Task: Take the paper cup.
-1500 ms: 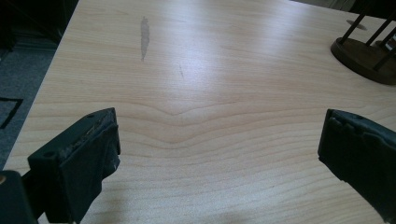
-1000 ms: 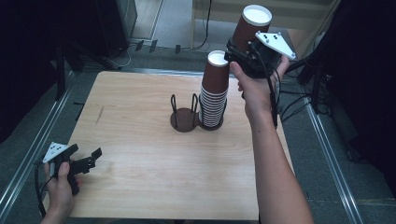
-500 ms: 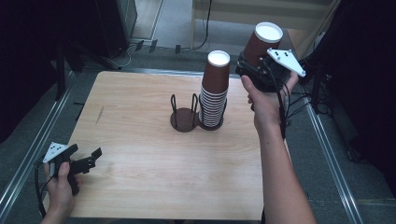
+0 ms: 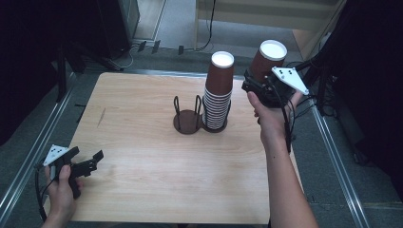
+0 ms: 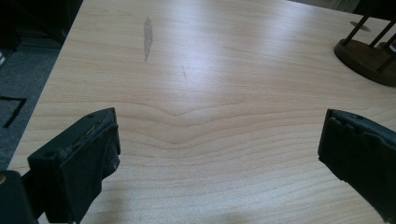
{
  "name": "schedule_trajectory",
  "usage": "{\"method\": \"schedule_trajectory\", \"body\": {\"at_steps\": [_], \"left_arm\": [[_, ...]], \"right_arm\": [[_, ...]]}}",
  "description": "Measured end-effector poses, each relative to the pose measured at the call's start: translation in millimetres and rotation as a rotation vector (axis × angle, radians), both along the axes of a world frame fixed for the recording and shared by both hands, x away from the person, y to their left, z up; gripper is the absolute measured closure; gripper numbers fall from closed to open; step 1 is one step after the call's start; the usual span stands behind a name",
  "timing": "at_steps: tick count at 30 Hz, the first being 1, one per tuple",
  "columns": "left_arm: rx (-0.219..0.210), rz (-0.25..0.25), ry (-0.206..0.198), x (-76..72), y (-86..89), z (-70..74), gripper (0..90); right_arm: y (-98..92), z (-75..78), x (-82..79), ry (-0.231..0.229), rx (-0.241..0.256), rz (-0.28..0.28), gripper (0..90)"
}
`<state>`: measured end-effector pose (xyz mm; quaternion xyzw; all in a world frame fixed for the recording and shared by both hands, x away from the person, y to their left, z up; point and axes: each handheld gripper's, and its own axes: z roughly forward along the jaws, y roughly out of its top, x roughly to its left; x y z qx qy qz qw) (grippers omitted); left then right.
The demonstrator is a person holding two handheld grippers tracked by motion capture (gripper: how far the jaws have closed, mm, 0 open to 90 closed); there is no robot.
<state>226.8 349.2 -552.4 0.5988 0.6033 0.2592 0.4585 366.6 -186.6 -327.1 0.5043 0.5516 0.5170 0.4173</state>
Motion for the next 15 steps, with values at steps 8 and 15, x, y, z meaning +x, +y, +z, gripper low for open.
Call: {"method": "schedule_trajectory", "body": {"at_steps": [8,15], "left_arm": [[-0.001,0.001,-0.002,-0.1,-0.1,-0.1,0.0],[-0.002,-0.001,-0.004,-0.1,-0.4,0.0,0.0]], "right_arm": [[3.2,-15.8,-6.7,-0.006,-0.037,0.002,11.7],[1.1,-34.9,-12.1,0.017,-0.039,0.010,11.6]]}}
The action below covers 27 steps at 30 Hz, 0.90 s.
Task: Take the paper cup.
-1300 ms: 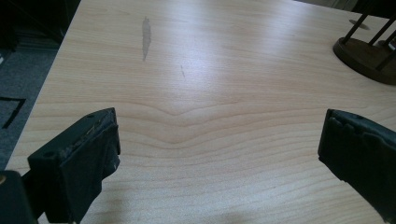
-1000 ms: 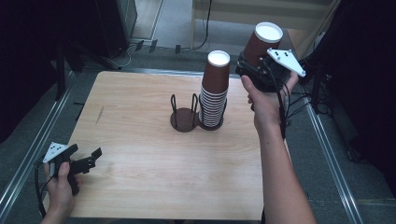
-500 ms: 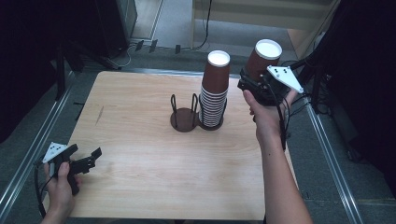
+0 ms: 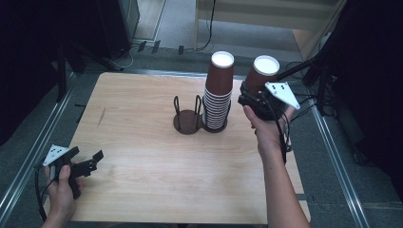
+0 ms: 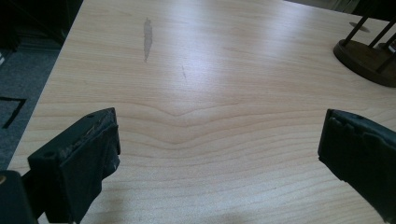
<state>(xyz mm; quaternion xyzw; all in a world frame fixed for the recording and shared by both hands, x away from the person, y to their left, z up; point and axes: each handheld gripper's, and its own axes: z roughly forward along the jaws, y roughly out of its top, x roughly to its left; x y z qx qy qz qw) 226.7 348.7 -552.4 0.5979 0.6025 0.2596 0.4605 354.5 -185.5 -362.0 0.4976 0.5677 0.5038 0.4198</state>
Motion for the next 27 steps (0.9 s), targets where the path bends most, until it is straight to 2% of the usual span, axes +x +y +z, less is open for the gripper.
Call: {"method": "schedule_trajectory", "body": {"at_steps": [12,21,25,27], "left_arm": [[0.008,-0.011,-0.004,-0.4,-0.5,0.2,0.0],[0.024,-0.003,-0.015,-2.2,-2.5,0.5,0.0],[0.099,0.016,-0.022,-3.8,-10.2,1.6,0.0],[0.121,0.023,-0.028,-3.4,-12.2,1.8,0.0]], "right_arm": [[-8.9,-35.6,-11.3,0.026,-0.025,-0.033,11.6],[-14.6,-53.9,-24.3,0.030,-0.035,-0.042,11.6],[-21.9,-61.0,-29.7,0.038,-0.006,-0.050,11.6],[-25.3,-65.2,-32.3,0.039,-0.004,-0.057,11.6]]}}
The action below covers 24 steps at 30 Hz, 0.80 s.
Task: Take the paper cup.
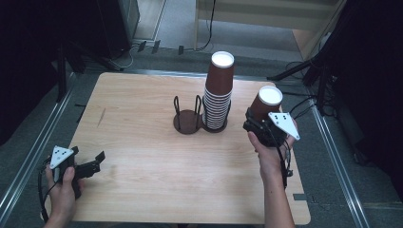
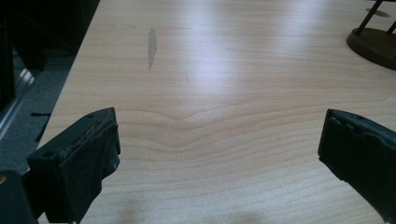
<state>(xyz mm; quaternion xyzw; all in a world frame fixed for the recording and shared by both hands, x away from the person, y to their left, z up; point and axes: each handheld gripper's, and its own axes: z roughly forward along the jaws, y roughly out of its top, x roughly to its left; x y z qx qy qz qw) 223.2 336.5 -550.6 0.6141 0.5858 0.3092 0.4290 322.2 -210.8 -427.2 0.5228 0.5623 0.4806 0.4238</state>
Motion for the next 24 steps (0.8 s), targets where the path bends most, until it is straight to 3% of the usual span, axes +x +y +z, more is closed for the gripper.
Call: {"method": "schedule_trajectory", "body": {"at_steps": [6,10,24], "left_arm": [[0.009,-0.034,0.026,0.4,0.3,4.6,0.0],[-0.021,-0.052,0.031,1.9,0.0,9.5,0.0],[-0.030,-0.155,0.009,30.0,-39.2,37.3,0.0]], "right_arm": [[-6.7,-13.4,-6.7,0.022,0.007,-0.008,11.6],[-7.9,-20.2,-9.3,0.033,0.009,-0.009,11.6],[1.5,-49.9,-21.2,0.085,-0.025,0.016,11.6]]}}
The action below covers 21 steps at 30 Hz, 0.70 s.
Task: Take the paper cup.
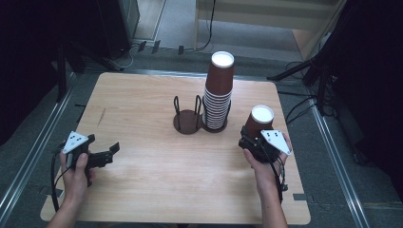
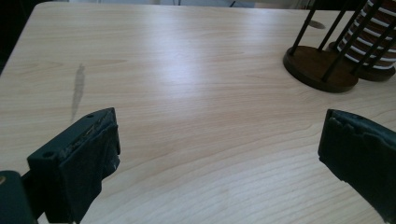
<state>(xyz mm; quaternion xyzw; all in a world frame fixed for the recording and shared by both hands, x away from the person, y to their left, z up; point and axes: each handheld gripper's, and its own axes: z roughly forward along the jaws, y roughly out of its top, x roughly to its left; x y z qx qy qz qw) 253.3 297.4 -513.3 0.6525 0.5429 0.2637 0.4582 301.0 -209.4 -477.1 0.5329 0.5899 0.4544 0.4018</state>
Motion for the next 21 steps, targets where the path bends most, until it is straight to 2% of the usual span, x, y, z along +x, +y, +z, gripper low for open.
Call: {"method": "schedule_trajectory", "body": {"at_steps": [4,11,15,21], "left_arm": [[0.012,-0.029,-0.004,7.7,-15.7,5.0,0.0],[-0.008,-0.089,-0.006,17.5,-40.8,9.3,0.0],[-0.034,-0.112,-0.005,22.4,-49.7,12.2,0.0],[-0.049,-0.154,-0.029,29.9,-71.0,25.2,0.0]], "right_arm": [[2.6,-3.2,-1.4,0.004,-0.010,0.007,11.6],[11.2,-9.3,-2.5,0.010,-0.035,0.025,11.6],[18.7,-12.3,-2.2,0.017,-0.049,0.038,11.6],[32.9,-17.0,-3.8,0.028,-0.072,0.067,11.6]]}}
